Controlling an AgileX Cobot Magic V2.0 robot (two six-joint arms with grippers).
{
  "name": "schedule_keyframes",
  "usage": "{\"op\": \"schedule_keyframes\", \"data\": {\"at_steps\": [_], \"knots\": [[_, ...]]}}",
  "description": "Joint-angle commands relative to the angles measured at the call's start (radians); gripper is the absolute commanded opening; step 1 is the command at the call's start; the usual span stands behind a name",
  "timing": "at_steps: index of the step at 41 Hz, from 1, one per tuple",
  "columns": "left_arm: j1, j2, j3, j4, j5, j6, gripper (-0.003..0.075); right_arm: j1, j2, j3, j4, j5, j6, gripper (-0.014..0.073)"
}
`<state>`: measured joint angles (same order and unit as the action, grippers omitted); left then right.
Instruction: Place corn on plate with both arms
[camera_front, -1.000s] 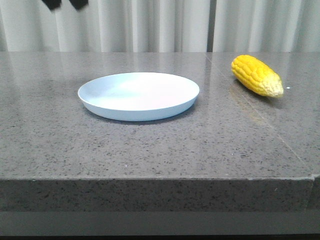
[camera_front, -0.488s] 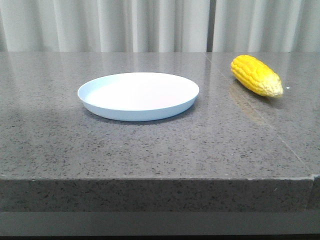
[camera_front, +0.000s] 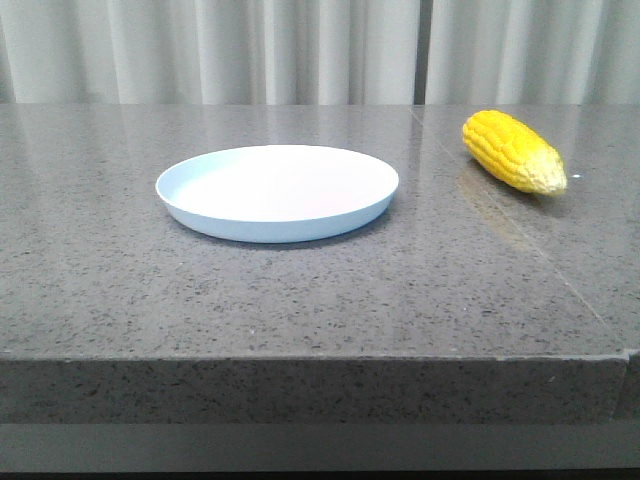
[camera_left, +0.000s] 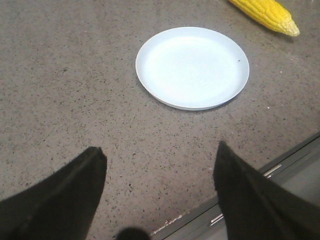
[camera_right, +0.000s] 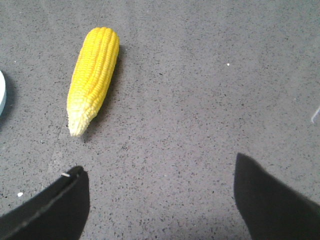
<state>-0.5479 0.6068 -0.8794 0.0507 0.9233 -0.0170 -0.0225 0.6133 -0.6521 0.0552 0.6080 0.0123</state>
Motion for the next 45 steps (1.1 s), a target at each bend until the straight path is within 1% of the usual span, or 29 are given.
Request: {"op": "schedule_keyframes", "data": {"at_steps": [1, 10, 13, 18, 21, 30, 36, 39, 45], "knots": [[-0.009, -0.046, 0.008, -0.009, -0.089, -0.013, 0.0459, 0.002, 0.006, -0.032, 0.004, -0.075, -0.007, 0.0613], [-0.009, -0.061, 0.015, -0.009, -0.083, -0.013, 0.0459, 0.002, 0.006, -0.032, 0.008, -0.066, -0.012, 0.0613], [-0.009, -0.061, 0.015, -0.009, -0.083, -0.013, 0.0459, 0.002, 0.008, -0.036, 0.010, -0.053, -0.038, 0.0613], [-0.009, -0.061, 0.015, -0.009, -0.083, -0.013, 0.0459, 0.020, 0.036, -0.089, 0.021, 0.025, -0.052, 0.0613], [-0.009, -0.061, 0.015, -0.009, -0.083, -0.013, 0.0459, 0.048, 0.075, -0.138, 0.021, 0.079, -0.052, 0.0613], [-0.009, -0.061, 0.015, -0.009, -0.083, -0.013, 0.0459, 0.152, 0.265, -0.326, 0.022, 0.255, -0.052, 0.0613], [-0.009, -0.061, 0.015, -0.009, -0.083, -0.013, 0.0459, 0.216, 0.409, -0.440, 0.022, 0.293, -0.051, 0.0613], [-0.009, -0.061, 0.015, -0.009, -0.083, -0.013, 0.0459, 0.236, 0.494, -0.505, 0.022, 0.313, -0.048, 0.0613], [-0.009, -0.061, 0.015, -0.009, -0.083, -0.013, 0.0459, 0.236, 0.665, -0.633, 0.018, 0.372, -0.040, 0.0613]]}}
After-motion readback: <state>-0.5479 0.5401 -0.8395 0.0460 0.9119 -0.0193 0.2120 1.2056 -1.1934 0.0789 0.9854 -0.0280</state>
